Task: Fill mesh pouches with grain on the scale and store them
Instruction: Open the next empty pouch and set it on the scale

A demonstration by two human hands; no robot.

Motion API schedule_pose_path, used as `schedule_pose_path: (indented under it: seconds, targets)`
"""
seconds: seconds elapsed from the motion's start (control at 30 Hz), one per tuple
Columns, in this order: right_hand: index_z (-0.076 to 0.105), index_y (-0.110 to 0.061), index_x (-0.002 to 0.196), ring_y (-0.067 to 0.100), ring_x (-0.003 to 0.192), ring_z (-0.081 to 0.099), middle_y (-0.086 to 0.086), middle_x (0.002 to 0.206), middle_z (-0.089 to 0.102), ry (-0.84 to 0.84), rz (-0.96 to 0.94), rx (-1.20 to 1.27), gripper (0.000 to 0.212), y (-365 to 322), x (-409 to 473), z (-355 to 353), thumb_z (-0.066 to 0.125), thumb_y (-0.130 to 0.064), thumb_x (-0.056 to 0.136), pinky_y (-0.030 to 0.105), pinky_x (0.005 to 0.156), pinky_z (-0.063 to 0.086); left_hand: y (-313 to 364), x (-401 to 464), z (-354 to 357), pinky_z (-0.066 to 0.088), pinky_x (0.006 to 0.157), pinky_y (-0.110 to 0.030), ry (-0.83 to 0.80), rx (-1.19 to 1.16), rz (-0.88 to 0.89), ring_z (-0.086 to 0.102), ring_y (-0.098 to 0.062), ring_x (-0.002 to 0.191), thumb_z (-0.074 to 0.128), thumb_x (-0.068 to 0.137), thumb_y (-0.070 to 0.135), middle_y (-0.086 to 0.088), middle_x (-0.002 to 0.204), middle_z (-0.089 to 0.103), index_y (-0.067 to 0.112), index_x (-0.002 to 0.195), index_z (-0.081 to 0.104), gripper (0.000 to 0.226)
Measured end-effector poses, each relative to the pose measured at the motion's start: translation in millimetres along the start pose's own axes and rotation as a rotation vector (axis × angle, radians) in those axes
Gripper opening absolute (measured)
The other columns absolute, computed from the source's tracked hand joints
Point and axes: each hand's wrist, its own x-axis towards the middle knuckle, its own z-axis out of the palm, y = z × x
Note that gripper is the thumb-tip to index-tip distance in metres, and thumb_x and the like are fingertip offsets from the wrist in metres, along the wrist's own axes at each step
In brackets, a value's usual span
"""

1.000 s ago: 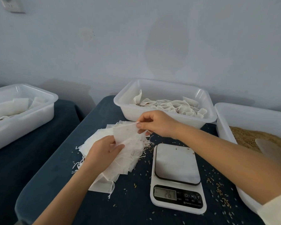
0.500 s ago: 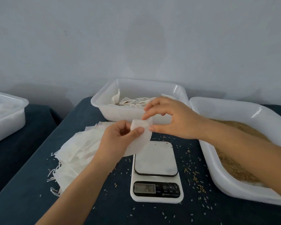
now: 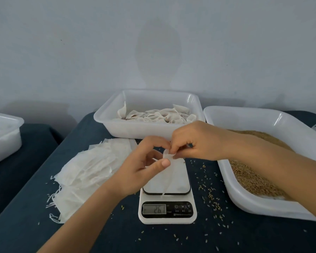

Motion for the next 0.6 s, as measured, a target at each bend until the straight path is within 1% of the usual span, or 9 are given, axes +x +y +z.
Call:
schedule_pose_path:
  seconds: [0.07, 0.1, 0.17, 0.23, 0.3, 0.37, 0.43, 0.5, 0.6]
  targets:
    - [0.074, -0.016, 0.087, -0.011, 0.073, 0.053, -0.025, 0.075, 0.055, -0.014, 0.018, 0.039, 0.006, 1.1, -3.1, 2.3, 0.072, -0.013, 0.082, 0.005, 0.071, 0.037, 0.0, 4.4, -6.3, 0.048, 0.076, -0.027, -0.027, 0.132, -0.020, 0.057, -0.016, 0.096, 0.062, 0.082, 0.044, -0.006, 0.114, 0.052, 0.027, 0.094, 0.061, 0.021]
    - [0.074, -0.017, 0.086, -0.007, 0.074, 0.056, -0.023, 0.076, 0.058, -0.010, 0.028, 0.066, 0.006, 1.3, -5.1, 2.9, 0.073, -0.013, 0.082, 0.008, 0.071, 0.040, -0.7, 5.8, -9.3, 0.049, 0.079, -0.027, -0.065, 0.192, -0.044, 0.057, -0.013, 0.101, 0.062, 0.080, 0.044, -0.001, 0.116, 0.052, 0.029, 0.087, 0.063, 0.016]
    - [0.073, -0.017, 0.083, 0.003, 0.077, 0.060, -0.013, 0.083, 0.065, 0.001, 0.041, 0.108, 0.007, 1.7, -9.1, 2.7, 0.073, -0.011, 0.081, 0.014, 0.071, 0.045, -2.4, 7.0, -12.7, 0.050, 0.081, -0.026, -0.143, 0.315, -0.068, 0.055, -0.008, 0.103, 0.065, 0.076, 0.049, 0.012, 0.117, 0.052, 0.031, 0.080, 0.064, 0.018]
    - [0.072, -0.017, 0.083, 0.007, 0.077, 0.061, -0.006, 0.088, 0.069, -0.012, 0.043, 0.109, 0.008, 2.6, -13.2, 1.6, 0.071, -0.009, 0.082, 0.014, 0.070, 0.046, -2.6, 6.8, -11.8, 0.050, 0.079, -0.024, -0.145, 0.416, -0.055, 0.055, -0.004, 0.098, 0.068, 0.073, 0.054, 0.021, 0.111, 0.054, 0.031, 0.076, 0.063, 0.024]
    - [0.072, -0.019, 0.086, 0.005, 0.076, 0.058, -0.008, 0.091, 0.068, -0.057, 0.049, 0.064, 0.011, 3.5, -17.6, 1.7, 0.067, -0.009, 0.084, 0.012, 0.069, 0.044, -2.9, 5.9, -7.9, 0.048, 0.074, -0.017, -0.110, 0.451, -0.011, 0.057, -0.003, 0.090, 0.071, 0.073, 0.050, 0.020, 0.101, 0.060, 0.034, 0.073, 0.059, 0.020]
    - [0.071, -0.022, 0.091, 0.003, 0.076, 0.054, -0.015, 0.090, 0.064, -0.116, 0.057, -0.015, 0.014, 4.7, -21.2, 4.3, 0.063, -0.012, 0.086, 0.013, 0.070, 0.042, -3.5, 4.5, -2.2, 0.044, 0.068, -0.011, -0.070, 0.477, -0.002, 0.057, -0.003, 0.080, 0.071, 0.075, 0.045, 0.016, 0.087, 0.063, 0.035, 0.072, 0.057, 0.017]
    - [0.069, -0.024, 0.095, 0.000, 0.075, 0.050, -0.020, 0.086, 0.054, -0.151, 0.051, -0.104, 0.012, 5.9, -22.9, 7.9, 0.061, -0.017, 0.089, 0.013, 0.071, 0.039, -4.9, 3.4, 3.4, 0.041, 0.066, -0.008, -0.025, 0.505, -0.025, 0.056, -0.004, 0.075, 0.070, 0.075, 0.039, 0.014, 0.077, 0.062, 0.028, 0.072, 0.062, 0.014]
    - [0.067, -0.023, 0.095, -0.005, 0.074, 0.048, -0.019, 0.088, 0.050, -0.148, 0.058, -0.116, 0.008, 8.2, -24.7, 10.7, 0.063, -0.021, 0.090, 0.009, 0.071, 0.037, -6.4, 2.3, 8.2, 0.041, 0.066, -0.008, 0.011, 0.509, -0.038, 0.056, -0.005, 0.074, 0.072, 0.076, 0.031, 0.012, 0.073, 0.063, 0.021, 0.073, 0.065, 0.013]
    - [0.067, -0.022, 0.095, -0.009, 0.082, 0.049, -0.013, 0.101, 0.051, -0.137, 0.121, -0.022, 0.006, 12.9, -30.6, 15.0, 0.065, -0.022, 0.089, 0.008, 0.074, 0.039, -7.2, 1.3, 14.4, 0.041, 0.067, -0.009, 0.074, 0.514, -0.015, 0.056, -0.005, 0.074, 0.073, 0.077, 0.024, 0.009, 0.072, 0.063, 0.014, 0.074, 0.067, 0.012]
